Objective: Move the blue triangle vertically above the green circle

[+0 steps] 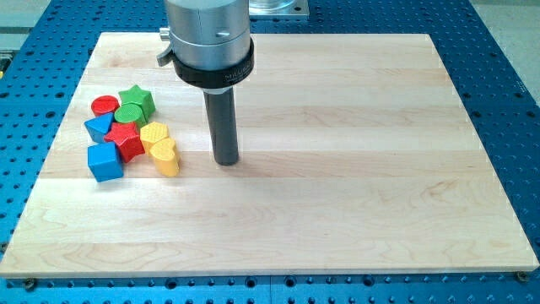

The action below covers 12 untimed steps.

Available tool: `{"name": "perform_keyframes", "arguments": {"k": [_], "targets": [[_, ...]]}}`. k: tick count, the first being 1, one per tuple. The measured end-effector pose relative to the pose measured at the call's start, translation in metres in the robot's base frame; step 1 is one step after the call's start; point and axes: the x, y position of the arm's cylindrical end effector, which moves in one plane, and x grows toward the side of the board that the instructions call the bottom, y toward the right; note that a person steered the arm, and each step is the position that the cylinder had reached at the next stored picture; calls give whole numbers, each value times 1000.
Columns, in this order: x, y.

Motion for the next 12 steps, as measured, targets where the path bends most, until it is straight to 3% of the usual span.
{"name": "perform_keyframes", "arguments": {"k": [5, 6, 7, 8, 9, 12], "targets": [[-1, -4], [69, -2], [102, -73], [81, -141], [77, -174], [-9, -198]]}}
